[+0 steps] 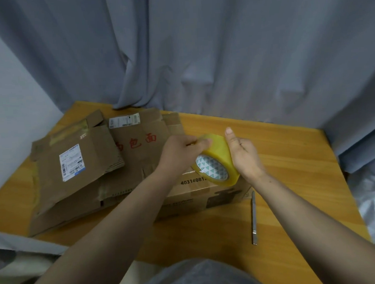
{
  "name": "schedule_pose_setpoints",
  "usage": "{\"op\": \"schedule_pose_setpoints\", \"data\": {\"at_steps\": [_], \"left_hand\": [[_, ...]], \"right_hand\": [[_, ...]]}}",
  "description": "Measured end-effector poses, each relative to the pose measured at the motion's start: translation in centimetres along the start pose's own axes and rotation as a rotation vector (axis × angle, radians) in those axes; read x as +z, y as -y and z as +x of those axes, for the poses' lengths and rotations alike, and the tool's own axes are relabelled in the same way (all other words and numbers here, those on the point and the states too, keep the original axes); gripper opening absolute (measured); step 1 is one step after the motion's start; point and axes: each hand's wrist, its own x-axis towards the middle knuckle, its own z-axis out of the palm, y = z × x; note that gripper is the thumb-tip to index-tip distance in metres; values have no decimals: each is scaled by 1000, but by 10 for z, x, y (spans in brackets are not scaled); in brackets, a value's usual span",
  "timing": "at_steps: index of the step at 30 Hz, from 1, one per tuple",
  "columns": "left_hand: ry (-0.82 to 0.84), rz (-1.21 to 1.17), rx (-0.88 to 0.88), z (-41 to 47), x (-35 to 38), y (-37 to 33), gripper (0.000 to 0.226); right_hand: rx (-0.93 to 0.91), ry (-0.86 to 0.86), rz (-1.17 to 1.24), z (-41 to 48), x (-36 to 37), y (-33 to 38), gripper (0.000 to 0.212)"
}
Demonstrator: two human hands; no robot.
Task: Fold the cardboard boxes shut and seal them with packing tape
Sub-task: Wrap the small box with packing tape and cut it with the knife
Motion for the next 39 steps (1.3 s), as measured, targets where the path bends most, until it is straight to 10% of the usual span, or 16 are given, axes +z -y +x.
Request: {"op": "schedule_pose_setpoints", "data": {"at_steps": [4,14,21,32,39], "left_hand": [[-121,-39,0,9,-3,-1,7],[-291,374,103,26,-16,24,24],[-384,468,60,28,-44,30,30],[-474,-227,-280,-16,-51,63,31],[-509,74,-174,-24,-3,89,18]], "right_hand": [[-17,24,-41,1,0,-1,75],[-10,434,205,-12,-12,11,45],[-23,336,226,2,5,29,65],[-87,366,36,16,34,51,82],[-55,485,86,15,29,54,42]]}}
